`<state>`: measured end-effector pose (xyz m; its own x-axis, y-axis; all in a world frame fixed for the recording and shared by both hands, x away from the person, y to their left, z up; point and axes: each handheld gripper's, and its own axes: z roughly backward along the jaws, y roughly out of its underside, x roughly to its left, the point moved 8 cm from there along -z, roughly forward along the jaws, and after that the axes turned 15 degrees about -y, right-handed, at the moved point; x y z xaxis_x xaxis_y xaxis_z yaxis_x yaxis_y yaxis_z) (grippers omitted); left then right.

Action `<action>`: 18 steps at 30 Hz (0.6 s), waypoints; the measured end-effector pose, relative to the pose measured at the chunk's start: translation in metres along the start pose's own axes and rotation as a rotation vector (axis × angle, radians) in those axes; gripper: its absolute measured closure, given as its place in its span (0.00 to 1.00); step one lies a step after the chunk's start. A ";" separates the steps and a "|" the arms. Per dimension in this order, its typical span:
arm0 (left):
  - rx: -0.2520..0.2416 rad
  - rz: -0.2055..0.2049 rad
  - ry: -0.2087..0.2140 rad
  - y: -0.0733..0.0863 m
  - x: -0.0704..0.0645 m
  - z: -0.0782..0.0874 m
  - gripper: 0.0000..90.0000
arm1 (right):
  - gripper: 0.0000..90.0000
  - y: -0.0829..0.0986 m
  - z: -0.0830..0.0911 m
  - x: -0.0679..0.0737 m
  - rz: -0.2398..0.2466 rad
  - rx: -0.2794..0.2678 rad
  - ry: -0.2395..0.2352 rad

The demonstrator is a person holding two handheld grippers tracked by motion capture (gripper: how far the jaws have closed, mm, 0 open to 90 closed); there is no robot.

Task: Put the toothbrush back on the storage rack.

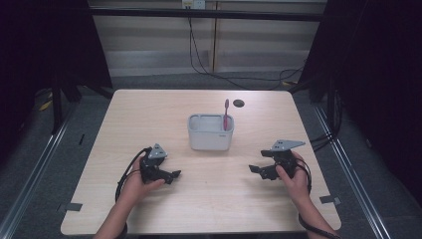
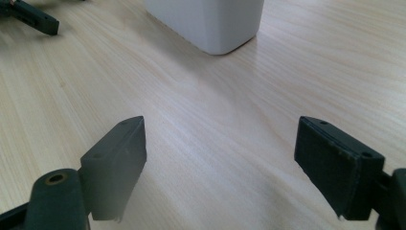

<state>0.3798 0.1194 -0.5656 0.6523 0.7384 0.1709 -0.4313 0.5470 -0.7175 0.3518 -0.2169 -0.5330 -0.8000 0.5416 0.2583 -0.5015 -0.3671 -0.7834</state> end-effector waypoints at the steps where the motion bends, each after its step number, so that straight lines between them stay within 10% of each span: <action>1: 0.000 0.000 0.000 0.000 0.000 0.000 0.14 | 0.21 0.002 0.000 -0.001 0.003 0.009 0.001; 18: 0.000 -0.001 0.000 0.000 0.000 0.000 0.14 | 0.21 0.019 -0.009 -0.003 0.018 0.090 0.006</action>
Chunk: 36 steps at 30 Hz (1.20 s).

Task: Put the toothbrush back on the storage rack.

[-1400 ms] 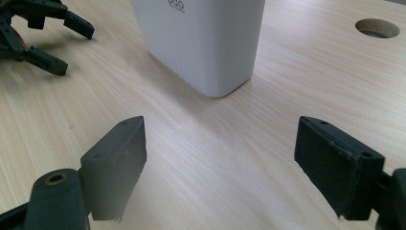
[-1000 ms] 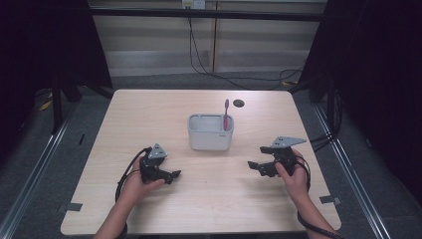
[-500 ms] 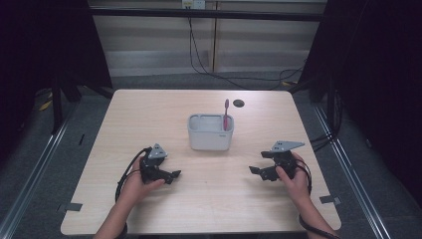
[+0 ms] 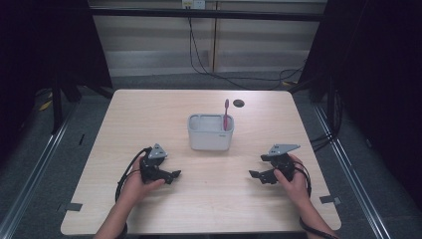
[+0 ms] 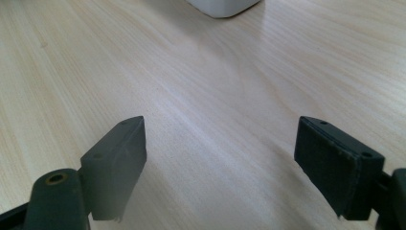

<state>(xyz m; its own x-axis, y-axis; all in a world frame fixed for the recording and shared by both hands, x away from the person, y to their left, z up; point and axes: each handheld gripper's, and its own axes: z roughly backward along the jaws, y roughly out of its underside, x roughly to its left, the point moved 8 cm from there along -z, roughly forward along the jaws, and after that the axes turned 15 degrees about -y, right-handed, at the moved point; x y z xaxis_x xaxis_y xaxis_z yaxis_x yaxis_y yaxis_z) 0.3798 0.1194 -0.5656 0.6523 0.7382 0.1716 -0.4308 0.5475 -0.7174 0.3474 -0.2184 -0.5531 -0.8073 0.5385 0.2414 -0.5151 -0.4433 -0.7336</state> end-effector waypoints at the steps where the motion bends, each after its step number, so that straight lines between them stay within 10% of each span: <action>1: 0.000 0.001 0.000 0.000 0.000 0.000 0.14 | 0.21 0.000 0.000 0.000 0.002 0.002 0.000; 36: 0.001 0.001 0.000 0.000 0.000 0.000 0.14 | 0.18 0.014 -0.006 0.001 0.045 0.024 0.008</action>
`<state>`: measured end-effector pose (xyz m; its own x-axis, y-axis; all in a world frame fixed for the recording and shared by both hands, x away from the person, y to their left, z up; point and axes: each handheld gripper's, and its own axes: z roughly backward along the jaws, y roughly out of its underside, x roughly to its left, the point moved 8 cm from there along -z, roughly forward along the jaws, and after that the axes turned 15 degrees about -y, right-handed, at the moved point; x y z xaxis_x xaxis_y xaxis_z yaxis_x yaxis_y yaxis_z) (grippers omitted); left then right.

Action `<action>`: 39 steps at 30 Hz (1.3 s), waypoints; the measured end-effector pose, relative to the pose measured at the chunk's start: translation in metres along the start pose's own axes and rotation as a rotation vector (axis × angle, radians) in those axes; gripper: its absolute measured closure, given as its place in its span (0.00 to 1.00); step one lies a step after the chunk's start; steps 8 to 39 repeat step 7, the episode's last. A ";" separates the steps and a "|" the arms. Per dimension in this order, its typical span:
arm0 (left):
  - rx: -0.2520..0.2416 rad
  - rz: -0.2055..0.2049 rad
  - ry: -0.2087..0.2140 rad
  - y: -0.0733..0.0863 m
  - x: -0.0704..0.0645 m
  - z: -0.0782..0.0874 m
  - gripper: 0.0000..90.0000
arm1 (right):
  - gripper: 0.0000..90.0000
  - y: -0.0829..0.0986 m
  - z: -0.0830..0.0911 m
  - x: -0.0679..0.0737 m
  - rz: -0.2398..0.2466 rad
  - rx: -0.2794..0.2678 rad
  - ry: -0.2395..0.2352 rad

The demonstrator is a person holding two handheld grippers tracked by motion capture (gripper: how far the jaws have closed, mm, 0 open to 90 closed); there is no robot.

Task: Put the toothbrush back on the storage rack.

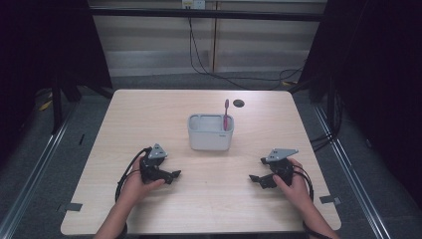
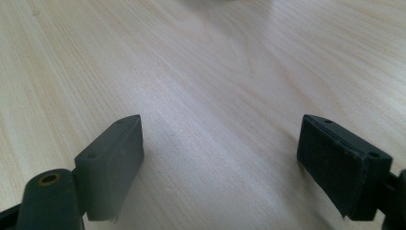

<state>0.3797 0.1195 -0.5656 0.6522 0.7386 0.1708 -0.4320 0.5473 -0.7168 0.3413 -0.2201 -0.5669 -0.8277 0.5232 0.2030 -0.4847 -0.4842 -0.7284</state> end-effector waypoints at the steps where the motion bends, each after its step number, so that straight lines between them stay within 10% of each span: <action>1: 0.000 0.000 0.000 0.000 0.000 0.000 0.14 | 0.18 0.000 0.000 0.000 0.000 0.000 0.000; 39: 0.000 0.000 0.000 0.000 0.000 0.000 0.14 | 0.15 0.000 0.000 -0.001 -0.008 0.005 0.007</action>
